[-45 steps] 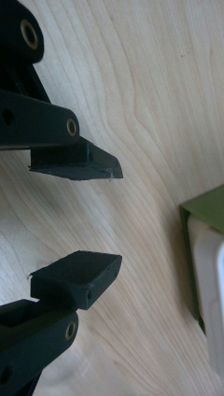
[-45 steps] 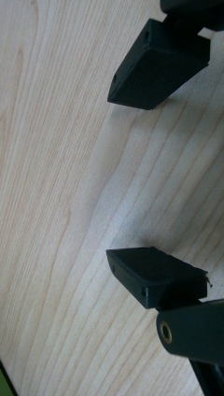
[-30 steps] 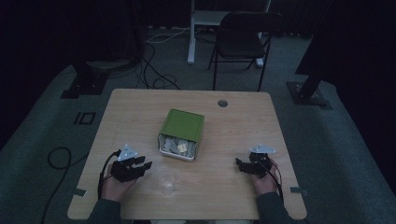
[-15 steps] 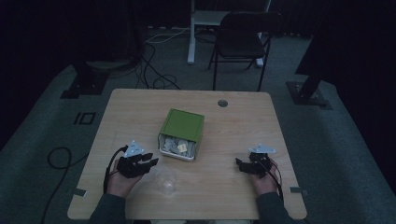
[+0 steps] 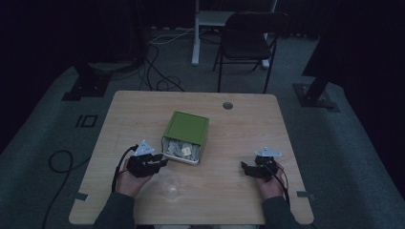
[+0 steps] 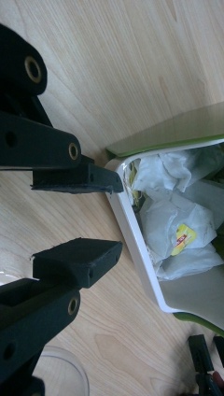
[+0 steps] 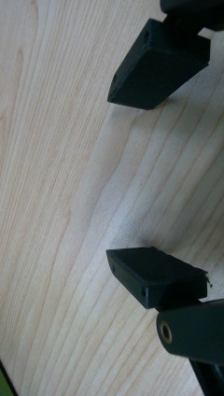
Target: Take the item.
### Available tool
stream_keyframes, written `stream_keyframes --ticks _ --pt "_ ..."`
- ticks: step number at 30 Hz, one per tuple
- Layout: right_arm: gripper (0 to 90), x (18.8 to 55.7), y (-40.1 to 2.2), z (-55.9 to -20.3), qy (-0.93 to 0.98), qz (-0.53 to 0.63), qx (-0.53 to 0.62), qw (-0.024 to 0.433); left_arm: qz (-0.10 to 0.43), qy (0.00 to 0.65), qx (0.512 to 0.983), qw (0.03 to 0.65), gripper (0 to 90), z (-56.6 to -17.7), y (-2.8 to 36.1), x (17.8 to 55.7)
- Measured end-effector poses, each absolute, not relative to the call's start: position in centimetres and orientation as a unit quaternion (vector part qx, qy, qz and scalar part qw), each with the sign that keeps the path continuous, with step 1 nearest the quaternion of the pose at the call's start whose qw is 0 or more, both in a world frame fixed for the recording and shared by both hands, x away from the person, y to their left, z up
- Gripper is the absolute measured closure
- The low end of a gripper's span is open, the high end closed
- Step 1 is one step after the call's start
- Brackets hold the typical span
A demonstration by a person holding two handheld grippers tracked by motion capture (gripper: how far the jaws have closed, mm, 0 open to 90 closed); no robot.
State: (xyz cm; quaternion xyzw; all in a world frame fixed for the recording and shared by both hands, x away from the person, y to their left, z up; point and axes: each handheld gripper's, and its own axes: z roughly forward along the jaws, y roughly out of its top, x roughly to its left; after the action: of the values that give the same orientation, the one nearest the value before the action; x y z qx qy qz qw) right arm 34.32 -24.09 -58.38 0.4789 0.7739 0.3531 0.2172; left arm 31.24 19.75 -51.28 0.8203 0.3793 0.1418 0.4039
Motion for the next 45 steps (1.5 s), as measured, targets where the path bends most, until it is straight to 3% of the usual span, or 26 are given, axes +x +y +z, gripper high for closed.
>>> stream_keyframes --ticks 29,45 --pt "21.0 34.3 -24.1 -58.4 0.774 0.353 0.478 0.217 0.109 0.343 0.846 0.394 65.7 -51.1 15.1 34.7" --pt "21.0 34.3 -24.1 -58.4 0.774 0.353 0.478 0.217 0.086 0.34 0.851 0.392 67.1 -51.4 15.3 34.7"
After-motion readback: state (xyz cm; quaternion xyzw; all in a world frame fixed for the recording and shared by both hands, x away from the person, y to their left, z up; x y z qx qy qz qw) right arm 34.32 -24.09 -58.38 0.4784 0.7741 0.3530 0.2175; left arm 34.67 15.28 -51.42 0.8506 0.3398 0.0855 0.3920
